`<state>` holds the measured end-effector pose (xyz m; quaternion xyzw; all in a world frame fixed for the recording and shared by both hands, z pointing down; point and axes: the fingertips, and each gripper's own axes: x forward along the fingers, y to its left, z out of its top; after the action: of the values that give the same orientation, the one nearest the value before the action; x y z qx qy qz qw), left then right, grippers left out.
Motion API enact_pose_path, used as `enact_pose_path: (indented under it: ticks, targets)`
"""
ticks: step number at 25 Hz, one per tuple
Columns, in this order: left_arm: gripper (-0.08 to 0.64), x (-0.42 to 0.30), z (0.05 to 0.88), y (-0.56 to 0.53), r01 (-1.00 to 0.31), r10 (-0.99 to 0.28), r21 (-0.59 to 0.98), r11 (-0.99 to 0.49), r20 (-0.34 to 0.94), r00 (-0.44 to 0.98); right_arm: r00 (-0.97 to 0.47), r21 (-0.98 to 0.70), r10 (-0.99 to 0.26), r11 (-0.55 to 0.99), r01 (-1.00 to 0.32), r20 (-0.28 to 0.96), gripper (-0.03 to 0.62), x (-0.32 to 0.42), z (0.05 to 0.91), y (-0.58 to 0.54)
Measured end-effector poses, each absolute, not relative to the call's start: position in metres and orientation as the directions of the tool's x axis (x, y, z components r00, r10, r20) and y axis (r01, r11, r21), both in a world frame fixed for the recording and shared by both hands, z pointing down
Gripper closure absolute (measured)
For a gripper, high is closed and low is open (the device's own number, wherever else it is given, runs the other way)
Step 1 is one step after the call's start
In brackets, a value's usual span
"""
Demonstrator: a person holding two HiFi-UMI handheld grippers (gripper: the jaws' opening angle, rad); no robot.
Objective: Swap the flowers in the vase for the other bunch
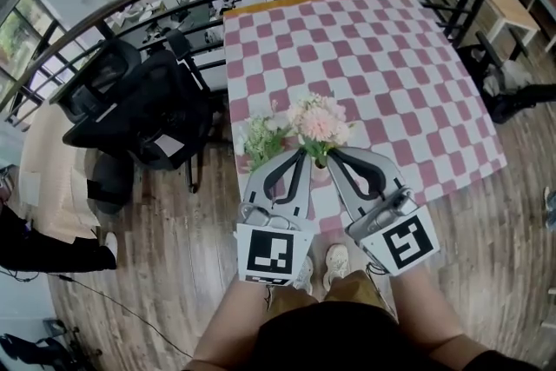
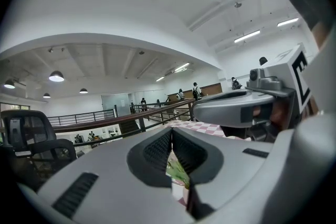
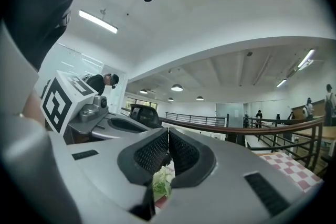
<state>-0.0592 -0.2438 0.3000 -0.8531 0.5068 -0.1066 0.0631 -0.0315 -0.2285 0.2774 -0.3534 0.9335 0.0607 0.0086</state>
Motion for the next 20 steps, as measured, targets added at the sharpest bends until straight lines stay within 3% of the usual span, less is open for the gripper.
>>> enact_pose_path:
  ticks: [20]
  targets:
    - [0.551,-0.048,0.239,-0.228,-0.843,-0.881,-0.280,-0.459,0.021,0.472,-0.751,0.150,-0.640,0.736,-0.660,-0.164,0.557,-0.014,0.218,-0.208]
